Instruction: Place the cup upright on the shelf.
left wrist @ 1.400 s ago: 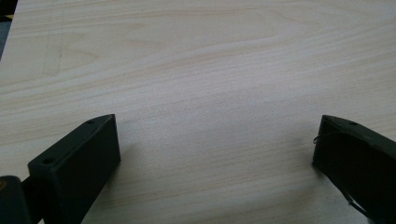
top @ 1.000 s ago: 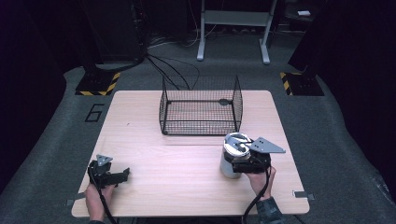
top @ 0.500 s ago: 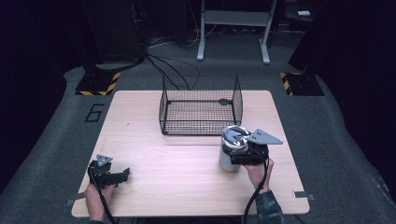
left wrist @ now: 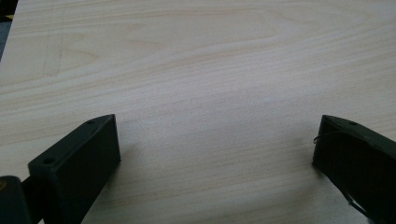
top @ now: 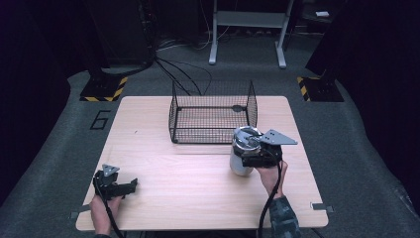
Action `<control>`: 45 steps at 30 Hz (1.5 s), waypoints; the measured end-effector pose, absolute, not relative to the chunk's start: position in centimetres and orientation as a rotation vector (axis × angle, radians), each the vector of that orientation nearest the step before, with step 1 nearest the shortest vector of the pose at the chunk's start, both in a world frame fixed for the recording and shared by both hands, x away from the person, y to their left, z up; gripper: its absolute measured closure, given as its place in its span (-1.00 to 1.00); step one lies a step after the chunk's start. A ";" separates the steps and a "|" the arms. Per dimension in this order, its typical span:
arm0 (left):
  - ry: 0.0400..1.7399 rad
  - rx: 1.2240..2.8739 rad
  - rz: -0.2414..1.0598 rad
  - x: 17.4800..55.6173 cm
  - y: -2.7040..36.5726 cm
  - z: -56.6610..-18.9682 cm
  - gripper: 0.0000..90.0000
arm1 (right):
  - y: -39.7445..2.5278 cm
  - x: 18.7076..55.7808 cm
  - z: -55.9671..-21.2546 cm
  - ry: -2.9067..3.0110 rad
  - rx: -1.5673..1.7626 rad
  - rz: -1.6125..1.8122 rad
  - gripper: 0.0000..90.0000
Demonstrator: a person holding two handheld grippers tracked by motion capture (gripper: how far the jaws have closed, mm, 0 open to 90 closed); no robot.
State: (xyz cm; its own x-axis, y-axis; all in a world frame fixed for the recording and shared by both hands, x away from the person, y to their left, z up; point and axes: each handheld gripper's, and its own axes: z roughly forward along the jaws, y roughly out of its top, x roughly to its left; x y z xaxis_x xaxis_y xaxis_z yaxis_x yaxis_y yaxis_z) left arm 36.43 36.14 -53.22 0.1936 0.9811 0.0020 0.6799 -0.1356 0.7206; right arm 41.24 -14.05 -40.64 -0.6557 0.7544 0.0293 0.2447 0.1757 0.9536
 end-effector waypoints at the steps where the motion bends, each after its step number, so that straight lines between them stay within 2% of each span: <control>1: 1.548 1.887 0.661 36.4 36.1 -53.2 -0.99 | -14.0 41.4 -40.5 2.006 0.933 1.488 -0.93; 22: 1.549 1.884 0.661 36.4 36.1 -53.2 -0.99 | -12.9 42.7 -38.6 2.037 0.911 1.485 -0.93; 45: 1.549 1.885 0.660 36.4 36.2 -53.2 -0.99 | -12.1 45.3 -34.1 2.077 0.874 1.492 -0.93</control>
State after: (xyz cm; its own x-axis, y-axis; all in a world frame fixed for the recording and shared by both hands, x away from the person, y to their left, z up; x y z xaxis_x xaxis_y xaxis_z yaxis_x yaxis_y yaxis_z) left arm 36.44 36.15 -53.22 0.1933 0.9811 0.0009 0.6800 -0.1346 0.7207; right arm 45.31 -12.13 -34.10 -0.7062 0.7078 0.0135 0.2388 0.2202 0.9458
